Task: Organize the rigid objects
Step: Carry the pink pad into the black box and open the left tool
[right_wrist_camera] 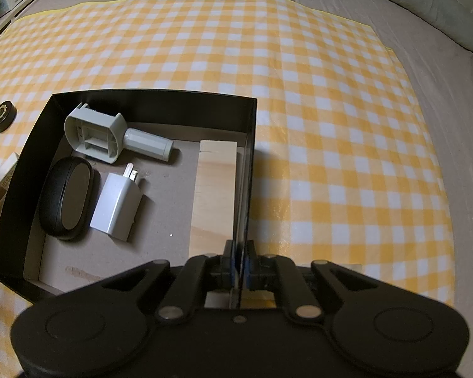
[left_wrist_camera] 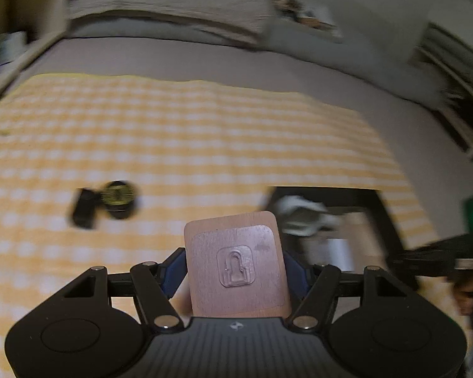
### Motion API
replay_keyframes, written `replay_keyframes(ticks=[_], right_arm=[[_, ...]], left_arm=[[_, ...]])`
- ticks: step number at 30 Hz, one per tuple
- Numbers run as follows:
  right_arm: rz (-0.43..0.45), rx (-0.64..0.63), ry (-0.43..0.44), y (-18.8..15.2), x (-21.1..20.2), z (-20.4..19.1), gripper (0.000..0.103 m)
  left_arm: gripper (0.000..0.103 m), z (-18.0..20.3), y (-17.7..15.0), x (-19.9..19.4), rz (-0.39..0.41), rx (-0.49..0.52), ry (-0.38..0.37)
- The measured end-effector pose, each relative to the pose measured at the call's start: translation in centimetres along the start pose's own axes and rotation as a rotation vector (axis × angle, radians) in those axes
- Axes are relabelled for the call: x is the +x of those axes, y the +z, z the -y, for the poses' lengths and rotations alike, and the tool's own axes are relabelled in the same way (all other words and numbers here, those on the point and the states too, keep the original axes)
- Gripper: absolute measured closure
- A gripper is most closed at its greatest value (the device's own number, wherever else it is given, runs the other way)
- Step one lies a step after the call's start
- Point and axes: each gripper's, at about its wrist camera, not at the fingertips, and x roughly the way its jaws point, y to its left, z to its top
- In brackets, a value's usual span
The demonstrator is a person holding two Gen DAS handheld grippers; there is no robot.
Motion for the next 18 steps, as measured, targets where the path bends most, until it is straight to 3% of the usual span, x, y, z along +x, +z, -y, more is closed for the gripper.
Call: replay_keyframes(ticks=[9,13,18], right_arm=[[0.002,0.005,0.014,-0.1,0.1,0.4,0.097],[0.007,0.009,0.032,-0.3,0.0,0.8,0.098],[0.014,0.019,0.058,-0.5,0.0,1.5,0.098]], left_arm=[[0.037,7.9,-0.4,3.1,-0.104,-0.031,-0.334],[0.037,9.1,-0.2,5.2,-0.11,-0.123,-0.457],[0.037,10.2,0.4,7.7,-0.096,-0.194,-0.488]])
